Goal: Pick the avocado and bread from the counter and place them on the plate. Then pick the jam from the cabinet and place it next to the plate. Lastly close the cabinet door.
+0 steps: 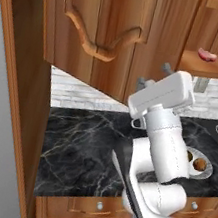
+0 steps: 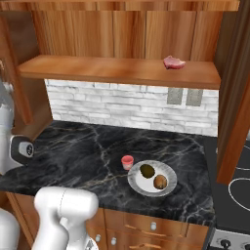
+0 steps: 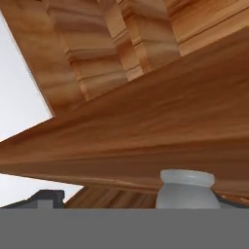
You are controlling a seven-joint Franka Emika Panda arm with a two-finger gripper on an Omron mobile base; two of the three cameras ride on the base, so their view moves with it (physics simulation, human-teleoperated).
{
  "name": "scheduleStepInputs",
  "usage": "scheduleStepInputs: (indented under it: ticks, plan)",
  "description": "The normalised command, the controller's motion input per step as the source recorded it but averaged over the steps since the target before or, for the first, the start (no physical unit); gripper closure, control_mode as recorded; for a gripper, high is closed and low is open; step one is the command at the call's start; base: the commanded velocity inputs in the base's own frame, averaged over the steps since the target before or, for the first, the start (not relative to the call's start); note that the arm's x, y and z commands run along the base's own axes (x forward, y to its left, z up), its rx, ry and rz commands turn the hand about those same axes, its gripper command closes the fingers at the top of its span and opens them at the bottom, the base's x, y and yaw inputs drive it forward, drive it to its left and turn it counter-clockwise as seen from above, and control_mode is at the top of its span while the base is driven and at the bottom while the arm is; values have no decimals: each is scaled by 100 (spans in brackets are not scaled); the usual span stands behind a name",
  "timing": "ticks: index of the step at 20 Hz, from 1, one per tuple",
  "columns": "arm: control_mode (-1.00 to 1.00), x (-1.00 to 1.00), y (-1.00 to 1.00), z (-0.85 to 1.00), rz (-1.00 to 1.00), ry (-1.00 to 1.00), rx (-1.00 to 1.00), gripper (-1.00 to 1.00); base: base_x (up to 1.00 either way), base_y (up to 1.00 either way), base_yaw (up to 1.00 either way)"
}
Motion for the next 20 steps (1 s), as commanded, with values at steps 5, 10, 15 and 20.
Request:
scheduleStepInputs:
  ticks: [5,10,15,20]
  plan:
    - [-100,22,-54,0,0,0,21,-100,0,0,0]
    - [-100,38,-30,0,0,0,7,-100,0,0,0]
    - [-100,75,-30,0,-1,3,1,-100,0,0,0]
    - [-100,86,-15,-6,0,11,-7,-100,0,0,0]
